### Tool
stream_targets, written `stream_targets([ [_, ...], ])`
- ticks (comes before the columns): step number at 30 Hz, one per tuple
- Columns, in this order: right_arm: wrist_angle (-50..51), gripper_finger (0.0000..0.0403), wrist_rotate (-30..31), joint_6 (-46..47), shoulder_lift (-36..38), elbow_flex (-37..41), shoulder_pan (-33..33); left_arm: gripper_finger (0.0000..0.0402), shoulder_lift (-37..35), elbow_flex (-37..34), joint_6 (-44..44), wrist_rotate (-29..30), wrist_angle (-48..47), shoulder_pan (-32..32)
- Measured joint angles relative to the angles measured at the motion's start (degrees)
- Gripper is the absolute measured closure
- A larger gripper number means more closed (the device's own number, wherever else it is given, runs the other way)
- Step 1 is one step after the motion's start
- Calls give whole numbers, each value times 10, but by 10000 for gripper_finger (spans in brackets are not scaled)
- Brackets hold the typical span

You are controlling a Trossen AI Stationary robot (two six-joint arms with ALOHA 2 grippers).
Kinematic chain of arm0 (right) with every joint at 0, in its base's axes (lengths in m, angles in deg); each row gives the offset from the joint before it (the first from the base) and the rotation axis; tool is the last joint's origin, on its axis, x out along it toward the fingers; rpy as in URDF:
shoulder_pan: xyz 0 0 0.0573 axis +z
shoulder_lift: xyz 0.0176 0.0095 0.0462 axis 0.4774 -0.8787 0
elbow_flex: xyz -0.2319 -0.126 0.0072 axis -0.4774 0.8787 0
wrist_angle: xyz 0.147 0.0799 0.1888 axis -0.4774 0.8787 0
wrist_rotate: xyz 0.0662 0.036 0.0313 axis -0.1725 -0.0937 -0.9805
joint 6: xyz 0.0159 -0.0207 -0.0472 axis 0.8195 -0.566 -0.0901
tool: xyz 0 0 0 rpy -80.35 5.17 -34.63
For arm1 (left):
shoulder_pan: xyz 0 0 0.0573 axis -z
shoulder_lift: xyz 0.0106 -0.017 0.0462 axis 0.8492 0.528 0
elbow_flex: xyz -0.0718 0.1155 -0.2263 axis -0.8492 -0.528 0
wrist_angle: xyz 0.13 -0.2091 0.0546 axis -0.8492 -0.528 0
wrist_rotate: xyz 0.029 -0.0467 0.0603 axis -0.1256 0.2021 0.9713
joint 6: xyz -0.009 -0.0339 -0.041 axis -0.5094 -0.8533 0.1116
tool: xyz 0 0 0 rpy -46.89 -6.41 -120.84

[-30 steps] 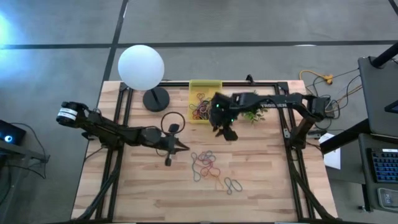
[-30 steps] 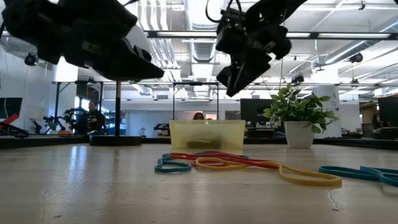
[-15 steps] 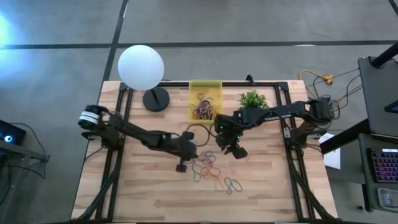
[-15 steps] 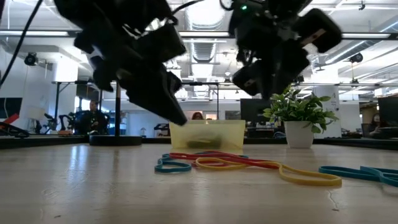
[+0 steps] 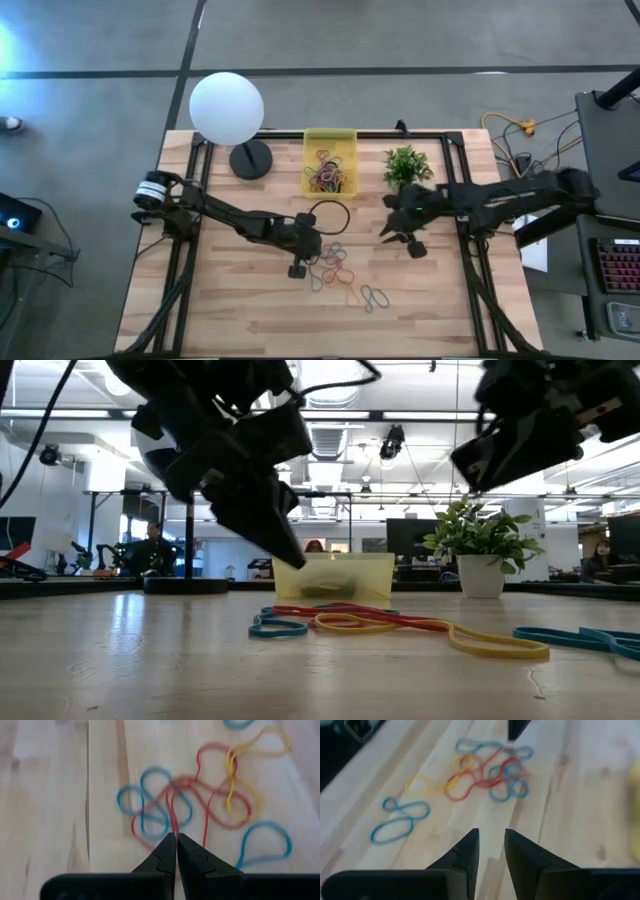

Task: Pick and place rubber bands into bin
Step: Put the red rubber band into the yellow bin

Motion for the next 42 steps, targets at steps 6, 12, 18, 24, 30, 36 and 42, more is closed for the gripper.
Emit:
stream_targets([
  [6, -56, 321, 14, 30, 170, 97, 3, 398, 0, 2, 0, 0, -12, 8],
  [12, -111, 321, 14, 31, 302, 164, 3, 353, 0, 9, 15, 0, -10, 8],
  [18, -129, 321, 16, 25, 385, 199, 3, 313, 0, 8, 16, 0, -11, 8],
  [24, -130, 321, 21, 19, 414, 201, 3, 308, 21, 2, 16, 7, -5, 2],
  [30, -124, 321, 22, 21, 413, 194, 3, 308, 59, 6, 16, 8, 20, -1],
  [36, -120, 321, 22, 23, 408, 194, 3, 308, 63, 4, 15, 9, 24, -3],
  [42, -119, 321, 22, 23, 408, 194, 3, 308, 71, 2, -1, -5, 25, -10],
])
